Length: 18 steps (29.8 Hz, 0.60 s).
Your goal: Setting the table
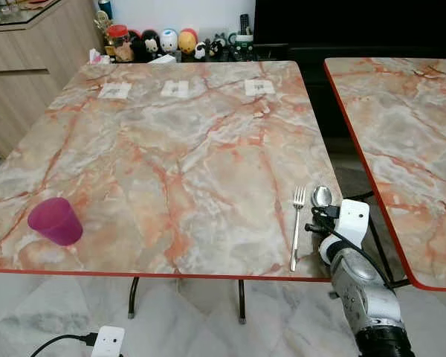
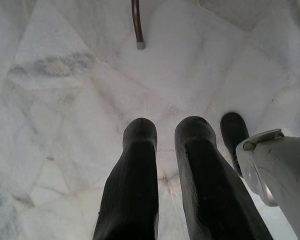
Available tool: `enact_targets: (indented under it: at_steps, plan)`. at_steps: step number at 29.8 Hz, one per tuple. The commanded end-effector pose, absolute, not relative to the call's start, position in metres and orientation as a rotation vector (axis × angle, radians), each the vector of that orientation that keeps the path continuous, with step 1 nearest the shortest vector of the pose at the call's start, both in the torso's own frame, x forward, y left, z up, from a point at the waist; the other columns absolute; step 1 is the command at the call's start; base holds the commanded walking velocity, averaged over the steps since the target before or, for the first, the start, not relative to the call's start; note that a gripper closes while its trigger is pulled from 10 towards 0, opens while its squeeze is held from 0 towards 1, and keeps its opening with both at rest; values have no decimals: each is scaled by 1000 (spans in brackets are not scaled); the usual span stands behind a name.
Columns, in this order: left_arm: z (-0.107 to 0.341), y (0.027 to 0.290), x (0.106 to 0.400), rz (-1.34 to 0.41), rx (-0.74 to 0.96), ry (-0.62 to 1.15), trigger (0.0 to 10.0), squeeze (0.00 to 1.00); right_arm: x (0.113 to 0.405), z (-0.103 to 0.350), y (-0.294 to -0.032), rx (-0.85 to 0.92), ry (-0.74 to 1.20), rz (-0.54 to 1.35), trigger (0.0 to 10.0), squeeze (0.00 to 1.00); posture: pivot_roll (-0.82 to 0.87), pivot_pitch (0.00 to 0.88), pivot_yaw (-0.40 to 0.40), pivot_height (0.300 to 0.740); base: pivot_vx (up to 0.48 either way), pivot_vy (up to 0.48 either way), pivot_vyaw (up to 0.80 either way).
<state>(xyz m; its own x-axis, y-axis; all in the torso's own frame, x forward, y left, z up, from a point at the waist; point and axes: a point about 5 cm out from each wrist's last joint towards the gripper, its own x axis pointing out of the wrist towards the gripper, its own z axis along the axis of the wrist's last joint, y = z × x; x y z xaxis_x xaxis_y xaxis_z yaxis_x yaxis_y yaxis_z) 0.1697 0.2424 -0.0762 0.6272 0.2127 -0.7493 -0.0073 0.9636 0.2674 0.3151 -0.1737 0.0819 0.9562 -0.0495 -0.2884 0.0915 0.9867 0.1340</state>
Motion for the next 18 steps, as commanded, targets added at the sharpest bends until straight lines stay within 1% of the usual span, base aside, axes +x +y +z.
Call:
enact_targets:
  at_steps: [1, 2, 3, 4, 5, 6, 7, 10, 12, 15, 17, 18]
  plan:
    - [-81, 245, 159, 132, 267, 930, 10000, 0, 315, 83, -171, 111, 262, -62, 3843, 0, -76, 111, 29, 740, 0, 0, 0]
    - [-81, 245, 159, 132, 267, 930, 10000, 0, 315, 83, -171, 111, 262, -62, 3843, 0, -76, 111, 29, 740, 0, 0, 0]
    - [-81, 245, 158, 135, 268, 933, 10000, 0, 316, 96, -174, 114, 162, -93, 10000, 0, -77, 109, 29, 740, 0, 0, 0]
    - [-81, 245, 158, 136, 268, 934, 10000, 0, 315, 101, -175, 113, 115, -108, 10000, 0, -78, 109, 29, 740, 0, 0, 0]
    - [-81, 245, 158, 136, 268, 934, 10000, 0, 315, 101, -175, 113, 115, -108, 10000, 0, -78, 109, 29, 740, 0, 0, 0]
    - [-81, 245, 158, 136, 269, 935, 10000, 0, 315, 108, -177, 102, 63, -119, 10000, 0, -79, 109, 30, 740, 0, 0, 0]
    - [-81, 246, 158, 135, 270, 936, 10000, 0, 311, 120, -177, 73, -33, -107, 10000, 0, -81, 109, 31, 740, 0, 0, 0]
    - [-81, 246, 159, 127, 282, 938, 10000, 0, 305, 127, -177, 58, -102, -96, 10000, 0, -85, 110, 33, 740, 0, 0, 0]
    - [-80, 246, 160, 121, 291, 939, 10000, 0, 299, 133, -177, 15, -153, -70, 10000, 0, -92, 111, 35, 740, 0, 0, 0]
    - [-80, 246, 161, 120, 292, 938, 10000, 0, 298, 136, -177, 5, -177, -58, 10000, 0, -101, 109, 36, 740, 0, -408, 0]
    - [-80, 245, 161, 119, 293, 938, 10000, 0, 298, 140, -180, 30, -194, -56, 10000, 0, -105, 106, 35, 740, 0, -435, 0]
    - [-80, 245, 161, 119, 293, 938, 10000, 0, 298, 141, -180, 20, -201, -51, 10000, 0, -106, 105, 35, 740, 0, -435, -694]
